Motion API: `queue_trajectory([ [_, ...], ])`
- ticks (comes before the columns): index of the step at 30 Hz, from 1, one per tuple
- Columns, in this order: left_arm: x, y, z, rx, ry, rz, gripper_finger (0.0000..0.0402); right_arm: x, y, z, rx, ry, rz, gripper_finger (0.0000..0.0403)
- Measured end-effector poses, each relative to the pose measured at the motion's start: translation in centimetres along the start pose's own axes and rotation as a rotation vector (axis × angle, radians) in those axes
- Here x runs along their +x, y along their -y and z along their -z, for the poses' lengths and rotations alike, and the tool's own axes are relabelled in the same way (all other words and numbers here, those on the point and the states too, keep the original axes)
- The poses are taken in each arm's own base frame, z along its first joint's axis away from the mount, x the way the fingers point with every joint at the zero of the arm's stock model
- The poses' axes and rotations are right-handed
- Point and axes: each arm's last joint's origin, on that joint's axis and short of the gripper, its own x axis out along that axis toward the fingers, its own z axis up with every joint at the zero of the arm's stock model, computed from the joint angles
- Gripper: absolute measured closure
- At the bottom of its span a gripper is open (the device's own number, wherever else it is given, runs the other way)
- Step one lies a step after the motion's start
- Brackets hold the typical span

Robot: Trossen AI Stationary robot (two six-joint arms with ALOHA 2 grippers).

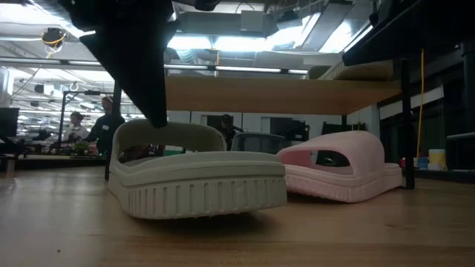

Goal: Pick and place slides into the shelf
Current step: Put the gray slide on the shelf

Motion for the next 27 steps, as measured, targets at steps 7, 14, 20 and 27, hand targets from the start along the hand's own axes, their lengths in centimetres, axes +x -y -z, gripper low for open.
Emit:
queue_trajectory([
  [7,0.3,-0.2,-0.3,-0.005,-0.003,-0.011,0.0264,0.0,0.0,0.0,0.003,0.0,0.0,0.0224],
  [14,0.9,-0.6,-0.5,-0.001,-0.032,-0.04,0.0289,0.0,0.0,0.0,0.013,-0.002,0.001,0.0224],
  [20,1.2,-0.8,-0.8,-0.011,-0.038,-0.047,0.0298,0.0,0.0,0.1,0.015,-0.011,0.003,0.0224],
  [27,1.2,-1.0,-0.7,-0.002,-0.047,-0.061,0.0298,0.0,0.0,0.1,0.015,-0.011,0.004,0.0224],
])
